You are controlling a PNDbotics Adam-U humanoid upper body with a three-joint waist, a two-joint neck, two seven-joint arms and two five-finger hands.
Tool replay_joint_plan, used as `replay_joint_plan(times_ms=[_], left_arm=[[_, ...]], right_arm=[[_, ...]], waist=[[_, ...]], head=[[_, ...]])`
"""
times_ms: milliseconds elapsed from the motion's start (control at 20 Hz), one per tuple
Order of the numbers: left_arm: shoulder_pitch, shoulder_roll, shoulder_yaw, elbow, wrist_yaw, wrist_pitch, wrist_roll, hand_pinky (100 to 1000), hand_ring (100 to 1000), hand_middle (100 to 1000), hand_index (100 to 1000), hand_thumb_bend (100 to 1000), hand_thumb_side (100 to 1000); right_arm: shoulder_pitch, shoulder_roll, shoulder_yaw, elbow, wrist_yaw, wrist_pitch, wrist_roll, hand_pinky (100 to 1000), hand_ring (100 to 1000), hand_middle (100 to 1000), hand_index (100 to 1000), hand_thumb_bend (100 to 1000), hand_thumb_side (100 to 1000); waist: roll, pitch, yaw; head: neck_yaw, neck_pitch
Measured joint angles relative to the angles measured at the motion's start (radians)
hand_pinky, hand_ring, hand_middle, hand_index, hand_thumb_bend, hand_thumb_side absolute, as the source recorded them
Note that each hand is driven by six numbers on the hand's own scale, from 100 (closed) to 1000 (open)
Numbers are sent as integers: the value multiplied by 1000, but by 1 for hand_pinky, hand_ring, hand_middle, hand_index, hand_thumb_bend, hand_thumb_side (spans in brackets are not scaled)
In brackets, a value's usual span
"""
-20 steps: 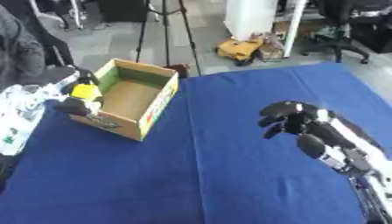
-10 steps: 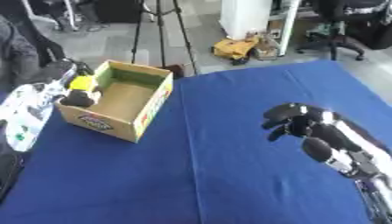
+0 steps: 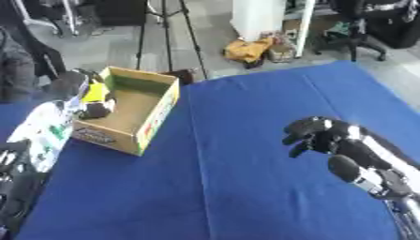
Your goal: Pick up objects on the table and place them in the box.
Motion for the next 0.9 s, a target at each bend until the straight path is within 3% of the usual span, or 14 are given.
replay_joint_plan(times_ms=[200,300,350,450,500,550,650,900], left_arm=[[3,-13,-3,65,6,-20,79,569,624,723,829,100,355],[3,-13,-6,85,16,-34,120,577,635,730,831,100,363],[2,-13,-7,95,21,-41,140,611,687,755,842,115,413],[2,-13,-11,114,30,-55,179,719,799,818,867,465,627],[2,-13,-15,123,33,-65,197,757,823,835,875,591,691],[4,-13,-19,133,34,-76,216,782,839,847,882,662,725],[8,-13,-25,149,35,-96,244,814,857,863,893,735,772],[8,-13,-26,156,43,-129,296,816,860,866,893,723,774]], right_arm=[[-3,0,2,0,1,-1,3,656,761,764,760,518,623],[-3,0,2,0,1,-1,4,656,761,764,760,518,623],[-3,0,2,0,1,-1,4,656,761,764,760,518,623],[-3,0,2,0,1,-1,4,656,761,764,760,518,623],[-3,0,2,0,1,-2,4,656,761,764,760,518,623],[-3,0,2,0,1,-2,4,656,761,764,760,517,623],[-4,0,2,0,1,-2,4,656,761,764,759,517,623],[-4,0,2,0,1,-2,4,656,761,764,759,516,623]], waist=[[4,7,-5],[5,6,-6],[5,6,-6],[5,6,-6],[5,6,-6],[5,6,-6],[5,7,-6],[4,10,-4]], head=[[2,-4],[3,-8],[4,-8],[4,-8],[4,-8],[4,-9],[4,-9],[4,-9]])
